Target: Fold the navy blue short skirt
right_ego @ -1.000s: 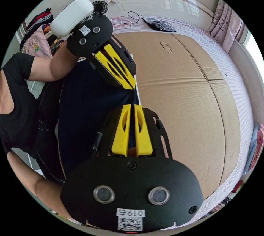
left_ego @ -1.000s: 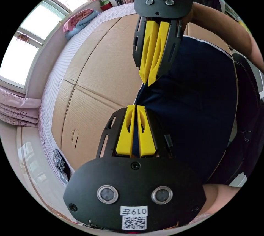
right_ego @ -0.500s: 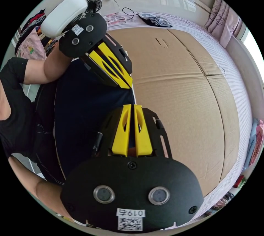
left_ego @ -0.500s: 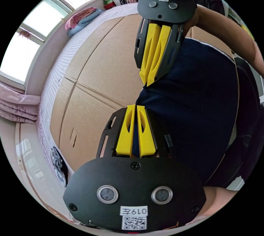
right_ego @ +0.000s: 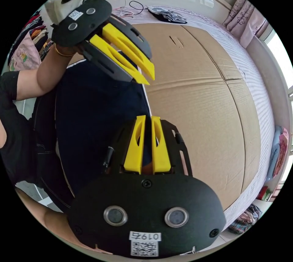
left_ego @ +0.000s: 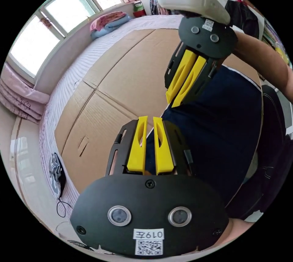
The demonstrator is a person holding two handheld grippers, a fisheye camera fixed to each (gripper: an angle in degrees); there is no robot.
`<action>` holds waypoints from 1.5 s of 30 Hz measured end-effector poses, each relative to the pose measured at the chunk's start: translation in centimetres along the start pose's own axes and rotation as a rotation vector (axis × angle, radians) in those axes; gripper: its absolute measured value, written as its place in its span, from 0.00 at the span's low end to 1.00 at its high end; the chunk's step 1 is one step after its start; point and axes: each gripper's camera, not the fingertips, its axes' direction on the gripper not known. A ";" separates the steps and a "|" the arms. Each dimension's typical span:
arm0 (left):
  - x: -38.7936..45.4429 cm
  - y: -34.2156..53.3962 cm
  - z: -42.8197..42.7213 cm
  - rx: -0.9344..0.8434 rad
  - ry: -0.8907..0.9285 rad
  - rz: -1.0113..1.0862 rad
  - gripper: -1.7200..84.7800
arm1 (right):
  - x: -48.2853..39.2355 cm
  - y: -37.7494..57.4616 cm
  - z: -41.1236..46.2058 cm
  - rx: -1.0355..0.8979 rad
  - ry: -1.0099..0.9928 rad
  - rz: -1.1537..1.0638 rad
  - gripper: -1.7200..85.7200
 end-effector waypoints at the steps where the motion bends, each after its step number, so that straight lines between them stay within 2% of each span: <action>1: -0.5 0.7 -0.4 0.011 -0.017 -0.020 0.03 | -0.3 -0.3 0.3 -0.004 0.007 0.003 0.04; 8: -6.1 11.4 -4.5 0.077 -0.132 -0.313 0.03 | -2.0 -2.3 2.9 -0.038 0.024 0.019 0.04; 12: -8.3 19.5 -3.3 0.066 -0.017 -0.470 0.03 | -4.1 -2.9 4.3 -0.046 0.084 -0.003 0.04; 16: -9.9 26.1 -2.2 0.043 -0.048 -0.631 0.04 | -6.3 -3.7 6.1 -0.058 0.146 0.011 0.04; 19: -12.3 31.2 -1.1 0.079 0.045 -0.753 0.04 | -7.2 -4.5 7.5 -0.082 0.145 0.024 0.04; 21: -13.9 34.3 0.4 0.133 0.169 -0.806 0.04 | -7.7 -4.9 8.4 -0.085 0.134 0.030 0.04; 24: -14.7 36.4 2.3 0.147 0.243 -0.827 0.04 | -8.6 -5.0 9.7 -0.074 0.122 0.027 0.04; 29: -14.7 38.0 4.1 0.066 0.173 -0.823 0.04 | -12.6 -6.1 12.2 -0.133 0.236 -0.057 0.06; 33: -14.8 39.6 5.4 0.076 0.206 -0.827 0.04 | -12.6 -6.6 12.6 -0.157 0.182 -0.019 0.09; 38: -14.6 41.0 6.5 0.037 0.160 -0.829 0.04 | -13.8 -6.5 11.2 0.000 0.183 0.067 0.16; 43: -14.3 42.2 7.0 0.090 0.199 -0.827 0.04 | -21.3 -9.6 15.8 -0.103 0.396 -0.069 0.15; 45: -13.9 42.5 7.5 0.082 0.188 -0.819 0.04 | -23.2 -10.8 17.7 -0.121 0.412 -0.066 0.16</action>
